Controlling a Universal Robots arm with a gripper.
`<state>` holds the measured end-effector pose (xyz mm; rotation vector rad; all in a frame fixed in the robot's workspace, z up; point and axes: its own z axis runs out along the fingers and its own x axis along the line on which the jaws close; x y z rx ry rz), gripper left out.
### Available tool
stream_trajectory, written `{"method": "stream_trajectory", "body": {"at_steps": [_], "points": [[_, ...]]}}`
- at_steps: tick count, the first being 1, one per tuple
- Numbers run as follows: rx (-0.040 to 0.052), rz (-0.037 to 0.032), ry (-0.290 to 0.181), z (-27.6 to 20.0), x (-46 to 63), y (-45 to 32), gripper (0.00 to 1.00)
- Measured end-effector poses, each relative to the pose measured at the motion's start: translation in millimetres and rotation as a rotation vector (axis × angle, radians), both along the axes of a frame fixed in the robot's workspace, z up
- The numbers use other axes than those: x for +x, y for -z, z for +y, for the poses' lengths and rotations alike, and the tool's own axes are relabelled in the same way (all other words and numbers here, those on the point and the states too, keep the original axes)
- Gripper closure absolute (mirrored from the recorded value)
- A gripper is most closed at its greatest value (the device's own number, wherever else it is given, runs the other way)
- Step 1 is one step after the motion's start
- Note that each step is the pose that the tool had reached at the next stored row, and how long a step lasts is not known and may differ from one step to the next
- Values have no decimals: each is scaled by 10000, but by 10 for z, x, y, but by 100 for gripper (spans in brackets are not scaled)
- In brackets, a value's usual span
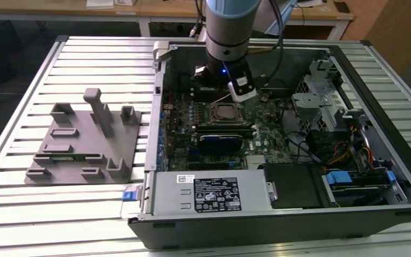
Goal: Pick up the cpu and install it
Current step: 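Install the first cpu locking lever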
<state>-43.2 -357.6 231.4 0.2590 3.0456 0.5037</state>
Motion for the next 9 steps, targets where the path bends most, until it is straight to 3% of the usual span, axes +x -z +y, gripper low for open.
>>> {"method": "stream_trajectory", "body": {"at_steps": [9], "points": [[-226, 0, 21, 86, 153, 57, 89]]}}
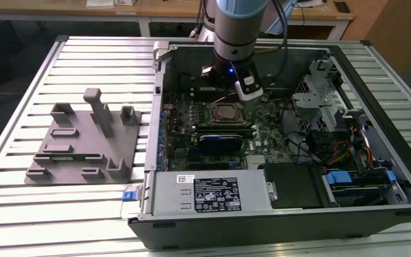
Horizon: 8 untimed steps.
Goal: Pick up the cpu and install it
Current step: 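Install the first cpu locking lever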
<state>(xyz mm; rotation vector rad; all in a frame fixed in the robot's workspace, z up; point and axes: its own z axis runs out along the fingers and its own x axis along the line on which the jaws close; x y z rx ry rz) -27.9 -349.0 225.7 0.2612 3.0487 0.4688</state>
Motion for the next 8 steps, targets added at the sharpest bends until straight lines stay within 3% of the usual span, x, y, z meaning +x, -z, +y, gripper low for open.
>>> {"method": "stream_trajectory", "body": {"at_steps": [5, 8], "points": [[-267, 0, 7, 52, 42, 30, 89], [-312, -1, 8, 83, 43, 50, 89]]}}
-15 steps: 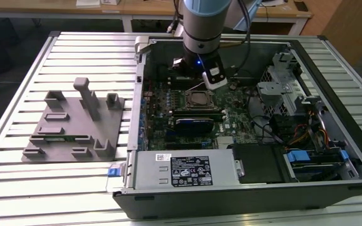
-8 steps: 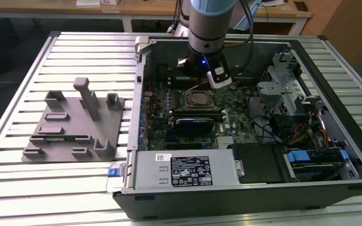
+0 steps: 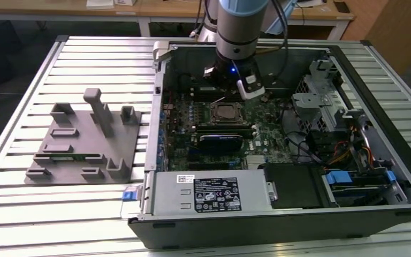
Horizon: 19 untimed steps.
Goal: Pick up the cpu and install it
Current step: 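Install the first cpu locking lever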
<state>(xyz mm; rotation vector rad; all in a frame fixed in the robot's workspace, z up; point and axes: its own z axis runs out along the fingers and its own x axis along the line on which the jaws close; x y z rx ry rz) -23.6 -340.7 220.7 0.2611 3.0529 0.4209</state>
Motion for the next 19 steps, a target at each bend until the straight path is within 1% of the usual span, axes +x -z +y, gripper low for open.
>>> {"method": "stream_trajectory", "body": {"at_steps": [3, 7, 8, 9, 11, 17, 18, 19], "points": [[1, 0, 4, 37, 0, 26, 89], [-16, 0, 13, 138, 1, 50, 89], [-32, 0, 18, 160, 1, 56, 89], [-55, 0, 25, 172, 0, 59, 89], [-141, -8, 58, 178, 0, 62, 89], [-157, -15, 67, 178, 0, 62, 89], [-157, -38, 90, 178, 0, 63, 89], [-163, -80, 137, 178, 0, 64, 89]]}}
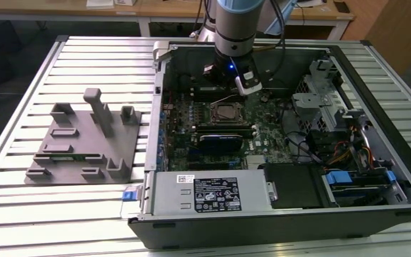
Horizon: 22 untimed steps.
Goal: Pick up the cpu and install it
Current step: 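Install the first cpu locking lever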
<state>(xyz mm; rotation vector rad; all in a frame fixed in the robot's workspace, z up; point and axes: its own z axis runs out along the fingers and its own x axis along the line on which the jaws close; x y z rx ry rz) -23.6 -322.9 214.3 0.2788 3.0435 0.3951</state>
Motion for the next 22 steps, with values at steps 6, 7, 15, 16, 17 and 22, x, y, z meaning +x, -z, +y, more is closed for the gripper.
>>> {"method": "stream_trajectory", "body": {"at_steps": [6, 7, 15, 16, 17, 22], "points": [[-71, -279, 450, -1, 0, 7, 89], [-81, -312, 523, 0, 0, 9, 89], [-157, -486, 1200, -1, 0, 64, 89], [-164, -491, 1295, -1, -1, 69, 89], [-166, -491, 1369, -1, -6, 73, 89], [-177, -489, 1783, -1, -39, 90, 89]]}}
